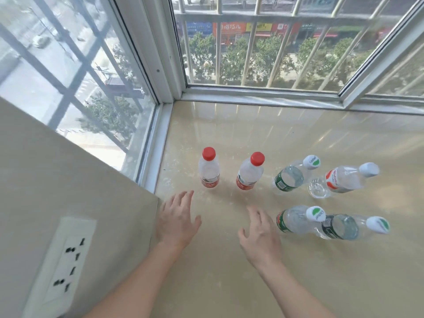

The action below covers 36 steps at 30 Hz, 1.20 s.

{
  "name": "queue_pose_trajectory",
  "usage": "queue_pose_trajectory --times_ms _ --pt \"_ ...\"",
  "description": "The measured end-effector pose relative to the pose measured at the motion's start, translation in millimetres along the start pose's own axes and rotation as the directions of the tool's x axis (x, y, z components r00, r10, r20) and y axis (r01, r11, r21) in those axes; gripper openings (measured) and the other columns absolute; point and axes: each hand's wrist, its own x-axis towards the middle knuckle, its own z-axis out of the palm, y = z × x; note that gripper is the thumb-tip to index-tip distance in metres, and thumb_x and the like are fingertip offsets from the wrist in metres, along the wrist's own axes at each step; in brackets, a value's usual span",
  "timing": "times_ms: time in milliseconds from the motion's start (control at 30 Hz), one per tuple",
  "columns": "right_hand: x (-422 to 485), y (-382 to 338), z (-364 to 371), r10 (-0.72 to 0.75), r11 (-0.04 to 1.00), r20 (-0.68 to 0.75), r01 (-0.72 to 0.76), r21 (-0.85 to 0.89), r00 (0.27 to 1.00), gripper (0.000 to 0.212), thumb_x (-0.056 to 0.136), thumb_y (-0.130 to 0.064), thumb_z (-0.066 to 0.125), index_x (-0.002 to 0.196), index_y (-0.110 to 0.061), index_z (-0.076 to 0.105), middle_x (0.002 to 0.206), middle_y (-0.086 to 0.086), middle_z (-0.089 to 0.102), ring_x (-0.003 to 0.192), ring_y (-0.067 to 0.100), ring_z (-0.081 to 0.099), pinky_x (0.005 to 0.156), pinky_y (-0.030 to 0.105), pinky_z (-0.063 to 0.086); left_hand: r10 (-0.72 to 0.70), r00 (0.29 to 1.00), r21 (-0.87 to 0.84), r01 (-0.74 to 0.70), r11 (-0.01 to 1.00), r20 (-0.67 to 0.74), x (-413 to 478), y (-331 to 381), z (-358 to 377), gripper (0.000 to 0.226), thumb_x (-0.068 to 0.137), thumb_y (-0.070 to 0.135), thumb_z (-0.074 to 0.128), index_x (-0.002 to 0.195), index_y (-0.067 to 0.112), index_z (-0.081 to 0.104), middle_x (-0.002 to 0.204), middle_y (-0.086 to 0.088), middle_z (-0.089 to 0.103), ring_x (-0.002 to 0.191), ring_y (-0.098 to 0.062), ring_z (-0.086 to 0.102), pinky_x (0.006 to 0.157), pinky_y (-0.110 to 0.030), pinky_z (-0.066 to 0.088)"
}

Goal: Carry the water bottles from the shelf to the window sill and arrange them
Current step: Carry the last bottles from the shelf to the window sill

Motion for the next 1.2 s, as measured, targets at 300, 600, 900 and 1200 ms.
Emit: queue_pose_trajectory --times_ms 300,600,900,1200 --pt "-92 -70 -118 -0.363 0.91 -0.145 0.317 -0.265 0.92 0.05 0.067 -0.022 0.079 0.114 -0.008 0.071 0.12 0.013 0.068 0.114 0.034 0.064 0.094 0.043 0.054 0.196 0.972 0.104 -0.184 0.977 -0.128 -78 54 -134 0.064 0.062 0.042 0.083 0.12 0.016 0.069 0.115 -0.002 0.071 0.103 -0.025 0.066 0.087 -0.041 0.052" --pt "-134 -95 -200 -0.493 0.846 -0.273 0.382 -0.373 0.826 0.041 0.081 -0.025 0.06 0.12 -0.014 0.064 0.115 0.009 0.066 0.114 0.033 0.06 0.103 0.043 0.044 0.23 0.925 0.1 -0.209 0.973 -0.301 -111 78 -230 0.061 0.073 0.038 0.078 0.126 0.013 0.065 0.127 -0.006 0.065 0.116 -0.028 0.061 0.099 -0.047 0.047" --pt "-160 -54 -246 -0.38 0.906 -0.472 0.216 -0.365 0.795 0.045 0.079 -0.029 0.063 0.121 -0.015 0.067 0.119 0.005 0.067 0.113 0.028 0.062 0.104 0.042 0.047 0.435 0.864 0.082 -0.429 0.9 -0.254 -101 151 -245 0.057 0.079 0.044 0.069 0.129 0.018 0.063 0.128 0.001 0.064 0.119 -0.025 0.058 0.103 -0.044 0.042" --pt "-251 40 -248 0.054 0.938 -0.694 -0.274 -0.21 0.718 0.046 0.071 -0.025 0.078 0.116 -0.018 0.07 0.11 0.006 0.069 0.107 0.029 0.066 0.1 0.041 0.051 0.792 0.602 0.055 -0.792 0.608 -0.1 -122 247 -221 0.06 0.081 0.048 0.063 0.136 0.022 0.057 0.135 0.002 0.06 0.126 -0.024 0.053 0.11 -0.041 0.036"
